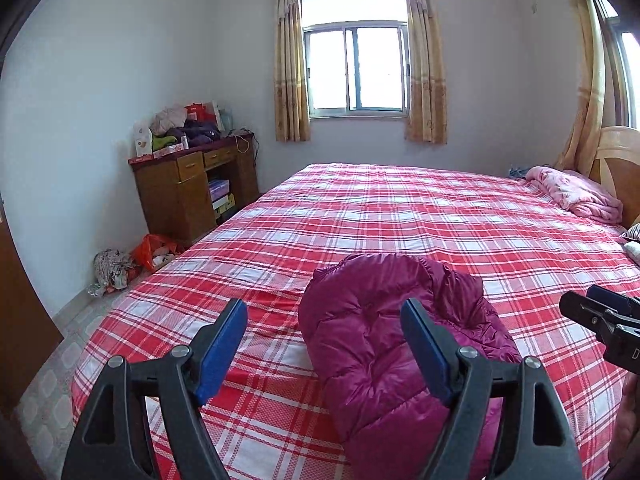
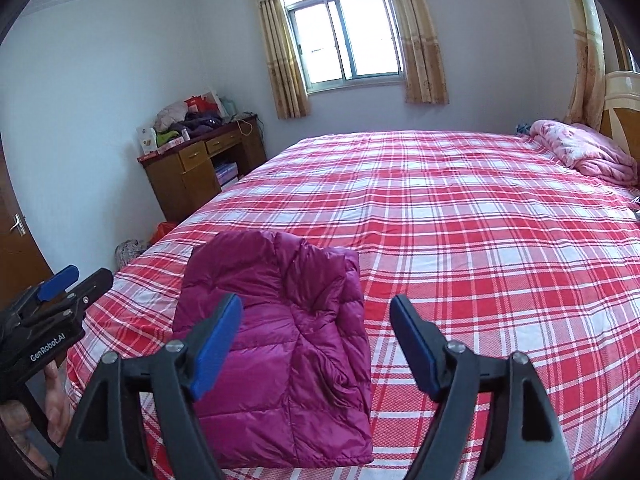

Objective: Fold large clothes

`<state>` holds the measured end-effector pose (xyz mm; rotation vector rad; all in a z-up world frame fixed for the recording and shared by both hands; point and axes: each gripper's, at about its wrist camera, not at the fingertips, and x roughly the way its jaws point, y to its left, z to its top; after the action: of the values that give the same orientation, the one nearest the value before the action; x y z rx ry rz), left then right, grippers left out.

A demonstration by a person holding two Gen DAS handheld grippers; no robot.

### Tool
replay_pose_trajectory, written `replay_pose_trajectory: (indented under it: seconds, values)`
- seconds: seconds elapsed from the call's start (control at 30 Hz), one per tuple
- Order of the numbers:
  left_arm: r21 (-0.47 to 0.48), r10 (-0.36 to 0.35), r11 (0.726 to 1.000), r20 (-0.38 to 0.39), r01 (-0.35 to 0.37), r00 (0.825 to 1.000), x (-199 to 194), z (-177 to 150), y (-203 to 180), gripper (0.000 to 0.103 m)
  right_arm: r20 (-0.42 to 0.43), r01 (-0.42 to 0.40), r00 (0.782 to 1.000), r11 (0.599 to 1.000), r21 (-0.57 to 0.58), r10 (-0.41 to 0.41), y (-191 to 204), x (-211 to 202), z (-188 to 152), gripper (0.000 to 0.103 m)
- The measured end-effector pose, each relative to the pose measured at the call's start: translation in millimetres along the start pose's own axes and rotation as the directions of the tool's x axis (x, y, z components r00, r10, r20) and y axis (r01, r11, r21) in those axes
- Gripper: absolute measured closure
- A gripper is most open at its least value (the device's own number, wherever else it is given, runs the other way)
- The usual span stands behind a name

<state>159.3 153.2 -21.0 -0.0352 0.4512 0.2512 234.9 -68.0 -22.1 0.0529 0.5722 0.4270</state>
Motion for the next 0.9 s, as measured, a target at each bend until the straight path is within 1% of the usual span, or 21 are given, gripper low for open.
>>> replay_pose_trajectory:
  seconds: [0.9]
  values:
    - [-0.002,0.002,1.0,-0.004,-0.002,1.0,1.2,-0.1,1.0,0.023,-0.002,-0.004,1.0,1.0,-0.004,0.004,-1.5,-6.9,-4.5,0.023]
